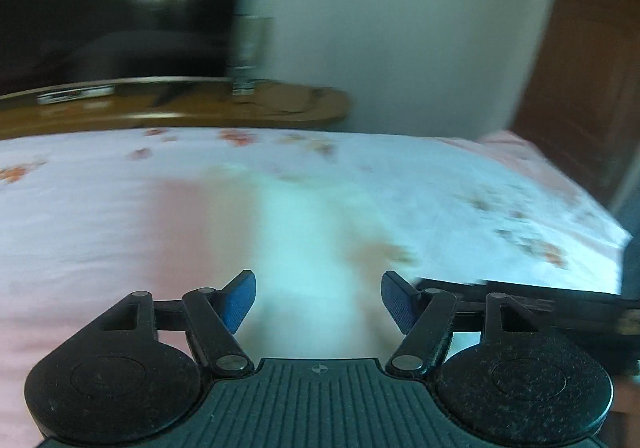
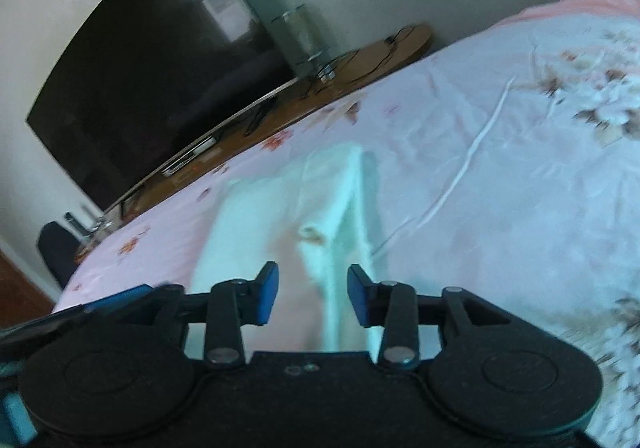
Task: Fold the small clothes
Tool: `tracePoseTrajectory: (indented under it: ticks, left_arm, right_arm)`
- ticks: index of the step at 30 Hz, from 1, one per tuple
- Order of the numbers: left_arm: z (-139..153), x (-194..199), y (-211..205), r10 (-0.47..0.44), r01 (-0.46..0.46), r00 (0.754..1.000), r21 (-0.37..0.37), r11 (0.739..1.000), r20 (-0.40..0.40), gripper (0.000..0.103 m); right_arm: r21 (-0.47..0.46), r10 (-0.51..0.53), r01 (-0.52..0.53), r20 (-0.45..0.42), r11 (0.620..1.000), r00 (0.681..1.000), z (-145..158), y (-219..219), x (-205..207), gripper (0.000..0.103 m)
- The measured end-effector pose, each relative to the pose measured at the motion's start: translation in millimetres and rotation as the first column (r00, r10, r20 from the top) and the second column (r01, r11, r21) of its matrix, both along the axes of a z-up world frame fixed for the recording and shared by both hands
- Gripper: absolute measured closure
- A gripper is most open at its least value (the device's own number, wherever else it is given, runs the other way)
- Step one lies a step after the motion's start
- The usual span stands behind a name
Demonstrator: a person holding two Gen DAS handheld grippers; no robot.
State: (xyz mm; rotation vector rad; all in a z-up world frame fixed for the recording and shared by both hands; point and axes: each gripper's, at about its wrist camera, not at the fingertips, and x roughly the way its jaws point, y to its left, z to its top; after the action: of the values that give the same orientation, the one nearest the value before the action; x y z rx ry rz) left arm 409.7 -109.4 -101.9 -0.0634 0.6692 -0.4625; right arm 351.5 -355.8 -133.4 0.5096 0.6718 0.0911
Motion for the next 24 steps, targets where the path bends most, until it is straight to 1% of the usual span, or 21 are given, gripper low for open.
tracePoseTrajectory:
  ticks: [1,2,3,7,8,9,10,11,12,13,14,15,16,18,19,21,22,23,24]
  left_arm:
    - [-4.4,4.3,5.2,0.02,-0.02,1.0,0.006,1.0,-0.004,0.034]
    - [-11.1,9.6,9.3,0.038,-0.038,0.999,0.019,0.999,-0.013,0.034]
    - [-19.6,15.7,11.9,0.055,-0.054,0.998,0.042,0.998,-0.027,0.034]
    - [-45.5,30.1,16.4,0.094,-0.091,0.992,0.049,0.995,-0.085,0.034]
    - [-50.9,33.5,15.5,0.101,-0.098,0.99,0.039,0.994,-0.1,0.034]
    - [-54.5,35.3,14.4,0.107,-0.104,0.989,0.036,0.994,-0.106,0.034]
    - [-56.6,36.2,13.4,0.11,-0.107,0.988,0.033,0.994,-0.106,0.034]
    - [-57.3,37.1,12.6,0.113,-0.11,0.988,0.031,0.993,-0.107,0.034]
    - [-57.6,37.9,10.5,0.115,-0.113,0.988,0.025,0.993,-0.105,0.034]
    - [-57.1,38.8,7.7,0.114,-0.112,0.988,0.019,0.993,-0.104,0.034]
    - [-55.9,38.7,5.5,0.111,-0.11,0.989,0.014,0.994,-0.103,0.034]
    - [-54.0,38.5,2.7,0.104,-0.105,0.989,0.004,0.995,-0.102,0.034]
    - [-53.2,38.7,0.5,0.099,-0.1,0.99,-0.005,0.995,-0.104,0.034]
    - [-54.2,39.5,-5.8,0.093,-0.094,0.99,-0.003,0.996,-0.109,0.034]
    - [-57.0,39.3,-8.6,0.096,-0.096,0.988,0.007,0.995,-0.117,0.034]
    - [-69.4,42.8,-15.1,0.085,-0.081,0.983,0.033,0.996,-0.161,0.034]
    - [-71.7,41.2,-14.6,0.089,-0.085,0.984,0.029,0.996,-0.156,0.034]
    - [-71.5,39.7,-13.1,0.092,-0.089,0.984,0.025,0.996,-0.152,0.034]
    - [-69.8,40.3,-11.8,0.096,-0.093,0.982,0.023,0.995,-0.164,0.034]
  right_arm:
    - [0.007,0.012,-0.012,-0.013,1.0,1.0,-3.0,2.7,5.5,0.058]
    - [0.009,0.019,-0.019,-0.03,1.0,0.999,-6.9,5.0,12.5,0.054]
    - [0.008,0.023,-0.023,-0.04,1.0,0.999,-10.3,7.2,18.4,0.051]
    - [0.034,0.036,-0.034,-0.057,0.999,0.998,-22.0,8.8,43.8,0.05]
    - [0.032,0.04,-0.039,-0.062,0.999,0.997,-24.3,9.8,49.9,0.052]
    - [0.03,0.041,-0.039,-0.064,0.999,0.997,-26.8,10.4,56.3,0.062]
    - [0.033,0.044,-0.042,-0.063,0.999,0.997,-29.2,11.1,61.9,0.068]
    - [0.034,0.049,-0.047,-0.066,0.998,0.997,-31.0,12.0,65.5,0.085]
    - [0.021,0.066,-0.064,-0.066,0.998,0.996,-31.2,16.2,69.0,0.088]
    - [-0.02,0.081,-0.082,-0.057,0.996,0.995,-27.8,20.7,69.2,0.088]
    - [-0.08,0.105,-0.108,-0.042,0.991,0.994,-21.2,26.3,68.4,0.089]
    - [-0.118,0.123,-0.126,-0.028,0.985,0.992,-13.3,28.3,66.1,0.09]
    - [-0.138,0.134,-0.136,-0.02,0.981,0.991,-5.9,26.8,64.8,0.09]
    - [-0.165,0.137,-0.14,-0.029,0.976,0.99,4.6,16.7,63.8,0.09]
    - [-0.175,0.135,-0.143,-0.054,0.974,0.989,3.8,11.9,64.5,0.09]
    - [-0.175,0.122,-0.143,-0.127,0.974,0.984,-8.9,4.5,67.4,0.089]
    - [-0.184,0.114,-0.139,-0.142,0.973,0.983,-14.7,4.4,65.3,0.087]
    - [-0.195,0.11,-0.135,-0.137,0.972,0.985,-15.8,5.7,60.9,0.087]
    - [-0.203,0.109,-0.134,-0.131,0.97,0.985,-14.2,7.7,57.2,0.081]
